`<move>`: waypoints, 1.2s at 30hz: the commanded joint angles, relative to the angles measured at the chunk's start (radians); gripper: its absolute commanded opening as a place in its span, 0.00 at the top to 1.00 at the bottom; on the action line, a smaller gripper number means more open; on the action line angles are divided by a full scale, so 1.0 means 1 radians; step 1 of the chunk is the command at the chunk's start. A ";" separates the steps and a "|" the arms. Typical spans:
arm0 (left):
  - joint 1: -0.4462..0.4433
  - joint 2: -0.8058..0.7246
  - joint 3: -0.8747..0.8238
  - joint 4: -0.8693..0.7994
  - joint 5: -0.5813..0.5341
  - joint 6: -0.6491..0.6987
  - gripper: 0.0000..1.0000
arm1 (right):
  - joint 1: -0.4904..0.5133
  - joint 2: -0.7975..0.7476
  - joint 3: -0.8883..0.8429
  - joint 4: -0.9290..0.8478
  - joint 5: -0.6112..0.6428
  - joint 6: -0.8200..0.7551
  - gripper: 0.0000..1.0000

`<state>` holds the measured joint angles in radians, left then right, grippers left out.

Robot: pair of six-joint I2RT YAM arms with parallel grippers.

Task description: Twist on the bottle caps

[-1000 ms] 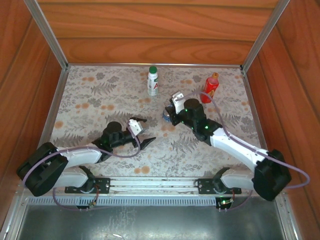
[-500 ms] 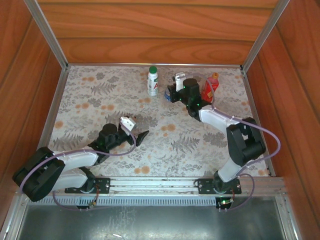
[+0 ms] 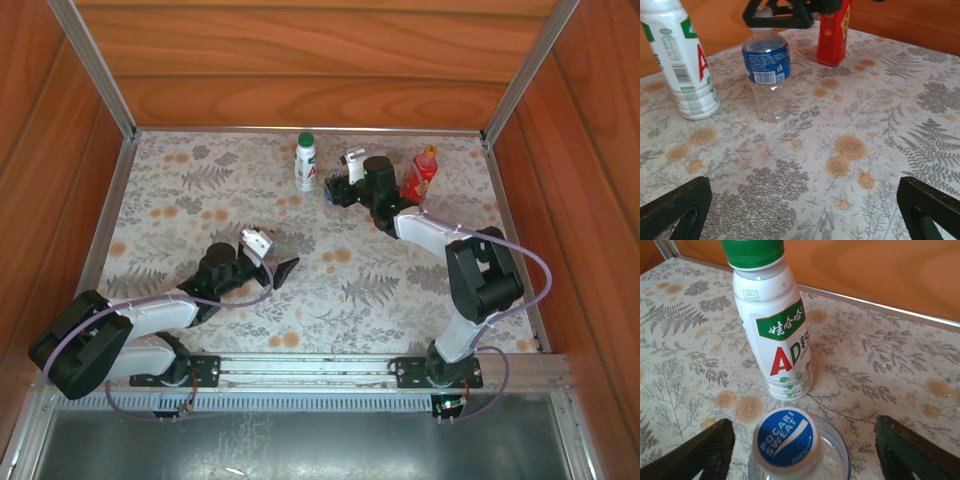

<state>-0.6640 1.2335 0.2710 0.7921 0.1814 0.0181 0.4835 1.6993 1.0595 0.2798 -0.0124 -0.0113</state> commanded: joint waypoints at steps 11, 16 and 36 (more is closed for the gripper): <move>0.220 -0.116 0.103 -0.193 -0.150 0.073 0.00 | -0.081 -0.602 -0.387 -0.004 0.203 -0.044 0.04; 0.298 -0.088 0.103 -0.212 -0.291 0.203 0.00 | -0.137 -0.727 -0.599 0.103 0.330 -0.048 0.00; 0.663 0.351 0.117 0.126 -0.349 -0.041 0.00 | -0.390 -0.246 -0.680 0.546 0.184 -0.016 0.00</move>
<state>-0.0311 1.5642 0.3626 0.8558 -0.1532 0.0483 0.1158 1.4143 0.3542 0.7364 0.2279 -0.0448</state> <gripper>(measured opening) 0.999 0.996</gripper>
